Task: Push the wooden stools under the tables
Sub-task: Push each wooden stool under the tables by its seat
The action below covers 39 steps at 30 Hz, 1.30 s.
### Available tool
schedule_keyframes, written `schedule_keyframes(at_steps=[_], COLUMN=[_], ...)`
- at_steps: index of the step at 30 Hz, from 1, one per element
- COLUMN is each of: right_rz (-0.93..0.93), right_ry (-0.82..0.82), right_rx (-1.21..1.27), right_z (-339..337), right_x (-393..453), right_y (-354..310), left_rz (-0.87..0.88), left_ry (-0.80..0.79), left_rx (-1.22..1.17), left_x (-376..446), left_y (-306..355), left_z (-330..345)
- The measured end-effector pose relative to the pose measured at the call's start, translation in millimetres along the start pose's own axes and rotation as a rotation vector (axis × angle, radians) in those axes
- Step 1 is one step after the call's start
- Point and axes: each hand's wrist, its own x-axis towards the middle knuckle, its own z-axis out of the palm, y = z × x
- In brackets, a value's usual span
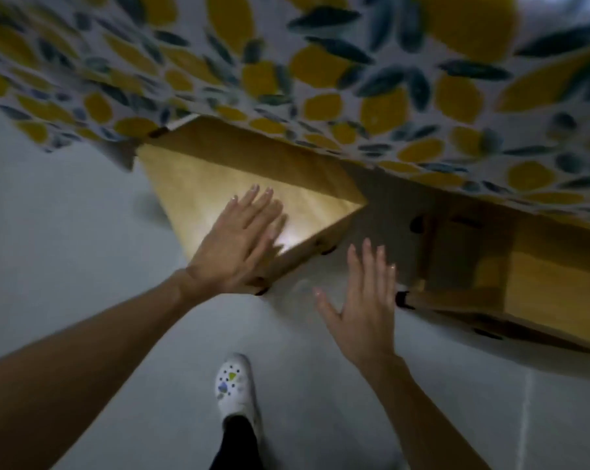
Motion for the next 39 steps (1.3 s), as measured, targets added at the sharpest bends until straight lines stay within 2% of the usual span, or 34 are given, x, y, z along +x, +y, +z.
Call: schedule_keyframes(at_steps=[5,9,14,25,29,35,39], right_rz=[-0.120,-0.079,-0.079,-0.170,-0.272,-0.546,-0.649], right_ry=[0.020,-0.027,-0.030,-0.019,-0.087,-0.294,-0.369], right_rx=[0.032,-0.109,-0.260,-0.184,-0.197,-0.275,-0.306], right_z=[68.5,101.1,107.9,101.0,94.6,81.1,71.7], right_x=[45.3,67.8,68.4,62.9,57.4,56.1,61.5], right_y=[-146.5,-189.7,-187.8,-181.8,-172.7,-150.0,-144.3], left_rz=[-0.172,-0.143,-0.088,-0.156,-0.261,-0.550,-0.654], left_ry=[-0.052,-0.109,-0.070,0.034,0.056,0.163,0.145], left_rx=[0.126,0.209,0.223,0.169,0.123,0.111,0.116], left_x=[-15.3,4.1,13.5,-2.1,-29.7,-88.7,-103.3], left_y=[-135.6,-178.1,-188.3,-181.8,-167.6,-131.8,-119.0], left_z=[-40.4,-36.0,-16.0,-8.0,-2.7,16.7,23.6])
